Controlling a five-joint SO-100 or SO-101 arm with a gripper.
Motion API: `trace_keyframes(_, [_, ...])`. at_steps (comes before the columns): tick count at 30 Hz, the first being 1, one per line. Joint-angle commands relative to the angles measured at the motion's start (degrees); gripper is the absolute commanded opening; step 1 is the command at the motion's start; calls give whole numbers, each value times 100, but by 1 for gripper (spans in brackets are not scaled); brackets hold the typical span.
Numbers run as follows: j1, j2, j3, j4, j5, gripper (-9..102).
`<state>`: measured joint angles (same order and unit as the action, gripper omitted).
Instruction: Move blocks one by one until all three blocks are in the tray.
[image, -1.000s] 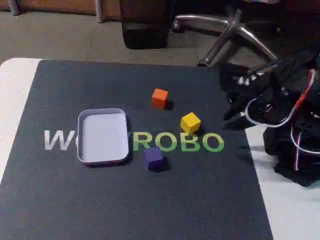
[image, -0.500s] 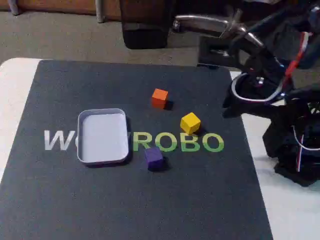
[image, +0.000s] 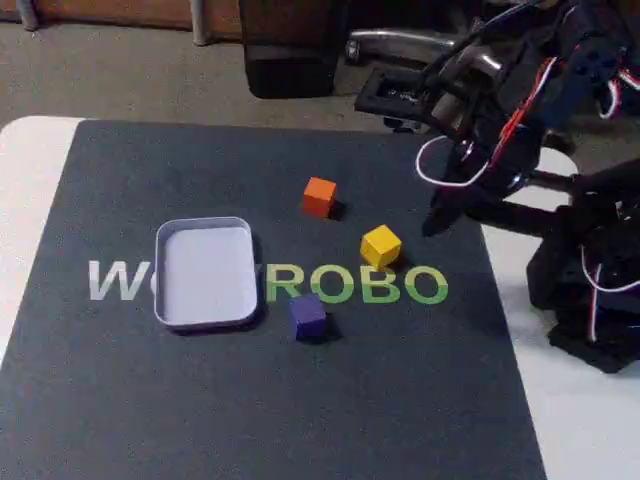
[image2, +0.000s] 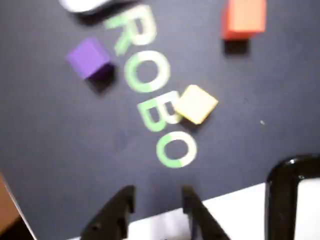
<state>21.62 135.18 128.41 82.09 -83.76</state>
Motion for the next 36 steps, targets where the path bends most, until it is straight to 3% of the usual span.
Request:
trace_keyframes(1, [220, -62, 167, -220, 26, 15])
trace_keyframes(13, [659, -1178, 510, -1371, -18, 20])
trace_keyframes(36, [1178, -2452, 519, -2364, -185, 24])
